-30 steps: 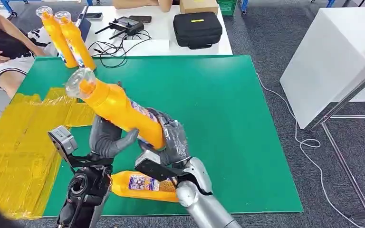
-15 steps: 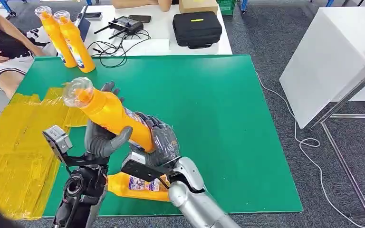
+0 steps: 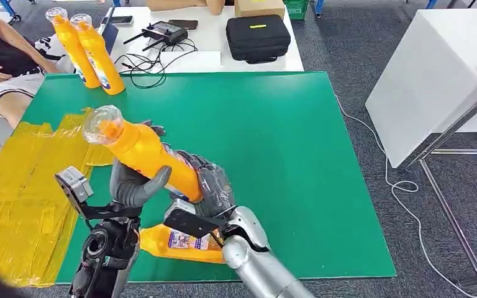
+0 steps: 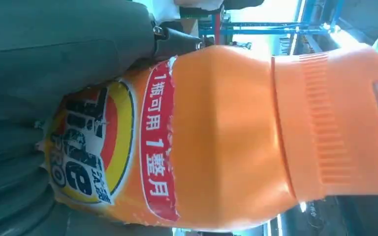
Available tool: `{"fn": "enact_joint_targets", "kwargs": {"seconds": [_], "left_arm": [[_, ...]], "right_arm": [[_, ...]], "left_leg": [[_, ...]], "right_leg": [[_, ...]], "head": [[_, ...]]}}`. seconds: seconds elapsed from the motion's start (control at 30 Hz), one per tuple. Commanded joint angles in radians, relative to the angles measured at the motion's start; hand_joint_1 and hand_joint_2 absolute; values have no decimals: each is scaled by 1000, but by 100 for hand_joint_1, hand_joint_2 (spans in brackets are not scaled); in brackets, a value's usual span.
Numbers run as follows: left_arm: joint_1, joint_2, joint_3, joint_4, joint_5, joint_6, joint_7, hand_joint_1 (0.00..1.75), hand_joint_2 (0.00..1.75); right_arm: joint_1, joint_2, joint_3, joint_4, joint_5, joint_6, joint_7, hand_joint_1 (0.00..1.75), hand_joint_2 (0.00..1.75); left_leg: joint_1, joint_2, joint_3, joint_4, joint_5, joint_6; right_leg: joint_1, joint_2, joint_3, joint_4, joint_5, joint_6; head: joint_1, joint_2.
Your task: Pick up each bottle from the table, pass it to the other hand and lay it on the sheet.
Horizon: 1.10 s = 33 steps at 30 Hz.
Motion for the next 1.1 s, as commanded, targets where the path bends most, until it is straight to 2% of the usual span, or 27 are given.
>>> {"fn": "enact_joint_targets", "kwargs": {"seconds": [0.03,0.07,0.13,0.27,0.3,0.33,0.47,0.6,0.67,0.73,0.77,0.8,0.87,0.9,0.97,1.0,1.03,1.07,1.1], "left_arm": [[-40,17,-24,48,-5,1,-2,175,175],[-40,17,-24,48,-5,1,-2,175,175],[-40,17,-24,48,-5,1,-2,175,175],[-32,29,-4,41,-1,21,-16,175,175],[-32,36,-1,33,-14,31,-23,175,175],[-28,42,5,18,-54,67,-31,175,175],[9,51,52,-91,-187,207,-27,175,175],[17,50,80,-123,-233,247,-17,175,175],[6,65,99,-120,-481,476,33,175,175],[-11,71,112,-96,-662,623,79,175,175],[-26,80,118,-71,-843,728,130,175,175],[-33,81,122,-62,-901,751,144,175,175],[-55,90,123,-34,-1052,814,181,175,175],[-67,103,120,-13,-1229,871,240,175,175],[-98,116,136,29,-1654,906,440,175,175],[-162,309,-56,64,-1654,878,638,175,175],[-268,431,-405,110,-1654,836,968,175,175],[-315,438,-464,171,-1654,844,1000,175,175],[-347,431,-475,234,-1654,846,1005,175,175]], "right_arm": [[41,-105,-15,-205,-49,39,-12,175,175],[41,-105,-15,-205,-49,39,-12,175,175],[41,-105,-15,-205,-49,39,-12,175,175],[107,-140,-38,-344,-78,29,-20,175,175],[124,-149,-41,-388,-90,48,-25,145,175],[150,-158,-45,-451,-109,67,-39,0,175],[216,-195,-47,-625,-160,123,-46,0,175],[225,-207,-51,-660,-189,136,-59,0,175],[261,-229,-64,-728,-205,130,-63,0,175],[294,-246,-84,-776,-211,128,-56,0,175],[315,-252,-103,-799,-209,125,-47,0,175],[325,-253,-115,-808,-205,121,-43,0,175],[346,-259,-138,-828,-201,121,-38,0,175],[359,-259,-147,-838,-202,125,-33,0,175],[387,-262,-162,-865,-202,134,-31,0,175],[401,-263,-167,-878,-200,132,-31,0,175],[406,-265,-167,-886,-197,135,-31,0,175],[407,-265,-165,-887,-195,137,-31,0,175],[406,-264,-163,-887,-193,140,-31,0,175]], "left_leg": [[0,-2,1,-1,0,0],[0,-2,5,-2,-1,1],[0,-1,2,-1,0,0],[0,-2,3,-2,-1,0],[0,-2,2,-1,0,0],[0,-2,4,-2,-1,0],[0,1,1,-1,-1,0],[0,-2,4,-1,-2,0],[1,-1,4,-1,-2,1],[1,0,7,-2,-3,1],[1,-2,8,-2,-3,1],[0,-3,4,-2,-1,1],[1,-5,5,-2,-1,0],[0,-4,1,-1,0,0],[1,-4,6,-3,-2,0],[0,-4,4,-2,0,0],[1,-5,5,-3,-1,0],[1,-9,-1,0,1,0],[0,-9,0,0,1,0]], "right_leg": [[0,-3,2,-1,-1,0],[1,-4,6,-2,-2,1],[0,-3,3,-1,-1,0],[0,-3,4,-2,-1,0],[0,-3,3,-1,-1,0],[0,-3,5,-2,-1,0],[0,0,2,-1,0,0],[1,-3,5,-1,-2,0],[1,-3,5,-1,-2,1],[1,-2,8,-3,-2,1],[2,-4,10,-4,-3,1],[0,-5,5,-2,-2,1],[1,-7,7,-2,-2,1],[0,-5,3,-1,-1,0],[1,-5,8,-3,-2,0],[0,-6,6,-2,-2,0],[1,-6,7,-2,-2,0],[1,-10,2,0,-2,-1],[0,-10,3,0,-2,-1]], "head": [[0,0],[0,0],[0,0],[0,0],[0,0],[0,0],[0,0],[0,0],[0,0],[0,0],[0,0],[0,0],[0,0],[0,0],[0,0],[0,0],[0,0],[0,0],[0,0]]}}
